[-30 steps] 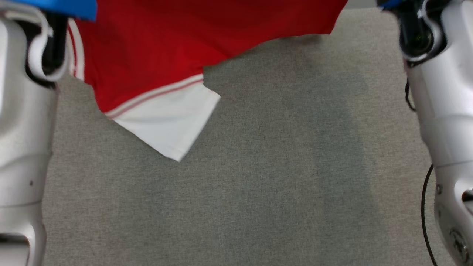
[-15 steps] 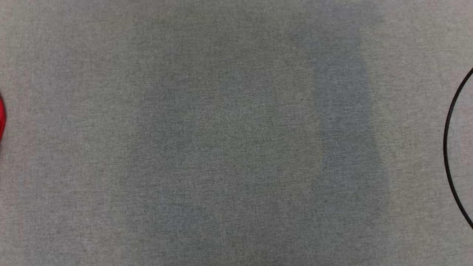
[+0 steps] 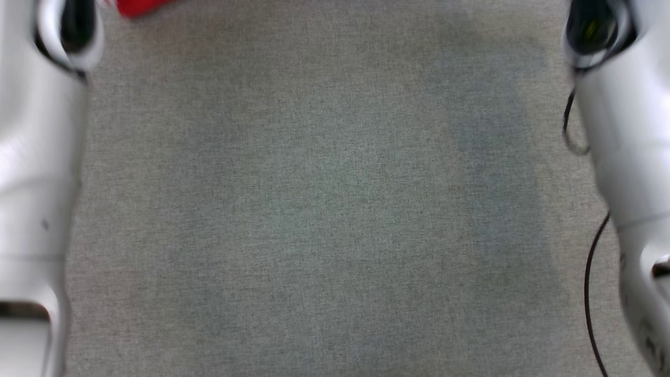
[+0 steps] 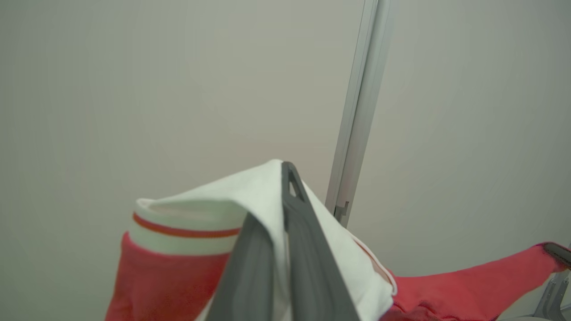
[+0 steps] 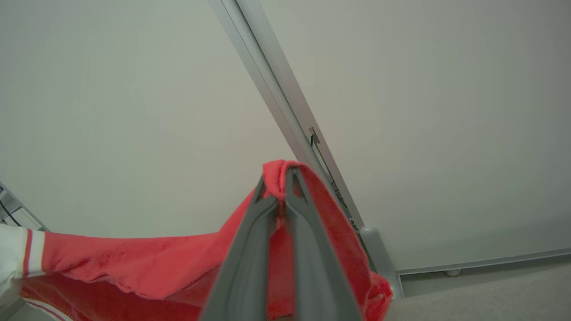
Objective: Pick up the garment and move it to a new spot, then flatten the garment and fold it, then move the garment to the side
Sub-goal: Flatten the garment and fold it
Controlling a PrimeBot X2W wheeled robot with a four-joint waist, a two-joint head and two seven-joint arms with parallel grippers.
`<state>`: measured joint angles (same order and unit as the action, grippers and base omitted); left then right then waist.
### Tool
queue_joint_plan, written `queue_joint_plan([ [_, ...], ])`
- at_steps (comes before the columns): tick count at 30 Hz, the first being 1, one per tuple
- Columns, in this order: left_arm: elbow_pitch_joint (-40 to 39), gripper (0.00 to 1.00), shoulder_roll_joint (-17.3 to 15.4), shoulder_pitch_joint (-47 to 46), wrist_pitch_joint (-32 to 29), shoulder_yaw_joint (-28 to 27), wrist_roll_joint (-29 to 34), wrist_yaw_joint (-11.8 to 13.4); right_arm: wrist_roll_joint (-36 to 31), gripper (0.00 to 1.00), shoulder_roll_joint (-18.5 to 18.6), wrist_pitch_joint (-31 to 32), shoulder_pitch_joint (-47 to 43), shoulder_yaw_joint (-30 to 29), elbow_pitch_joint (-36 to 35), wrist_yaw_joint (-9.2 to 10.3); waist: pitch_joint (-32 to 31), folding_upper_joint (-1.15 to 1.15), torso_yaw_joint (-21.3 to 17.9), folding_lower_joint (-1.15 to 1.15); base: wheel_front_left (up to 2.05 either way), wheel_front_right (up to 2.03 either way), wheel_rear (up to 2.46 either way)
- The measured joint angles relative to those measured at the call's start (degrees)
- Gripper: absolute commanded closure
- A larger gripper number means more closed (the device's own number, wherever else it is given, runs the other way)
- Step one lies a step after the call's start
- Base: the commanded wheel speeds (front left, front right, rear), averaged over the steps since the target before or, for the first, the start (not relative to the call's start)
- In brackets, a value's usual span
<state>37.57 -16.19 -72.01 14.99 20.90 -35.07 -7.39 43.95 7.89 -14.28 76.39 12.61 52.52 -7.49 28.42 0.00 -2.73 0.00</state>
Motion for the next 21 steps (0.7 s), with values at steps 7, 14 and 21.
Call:
queue_joint_plan([
  [7, -8.0, 1.00, 1.1, 19.6, 0.0, -4.3, 2.0, 0.3, 3.9, 1.00, 1.1, -0.5, -17.6, 3.6, -7.3, 0.00, -3.3, 0.00, 0.3, -0.01, 0.00, 0.00, 0.00],
  [14, -15.4, 1.00, 3.9, 39.9, 0.0, -5.6, 3.7, 1.5, 7.0, 1.00, 2.7, -0.7, -36.7, 5.3, -13.8, 0.00, -9.2, 0.00, 1.5, -0.02, 0.00, 0.00, 0.00],
  [21, -18.9, 1.00, 5.2, 57.0, 0.0, -5.5, 3.6, 2.3, 9.1, 1.00, 3.7, -0.7, -52.1, 3.9, -18.1, 0.00, -15.1, 0.00, 2.3, -0.03, 0.00, 0.00, 0.00],
])
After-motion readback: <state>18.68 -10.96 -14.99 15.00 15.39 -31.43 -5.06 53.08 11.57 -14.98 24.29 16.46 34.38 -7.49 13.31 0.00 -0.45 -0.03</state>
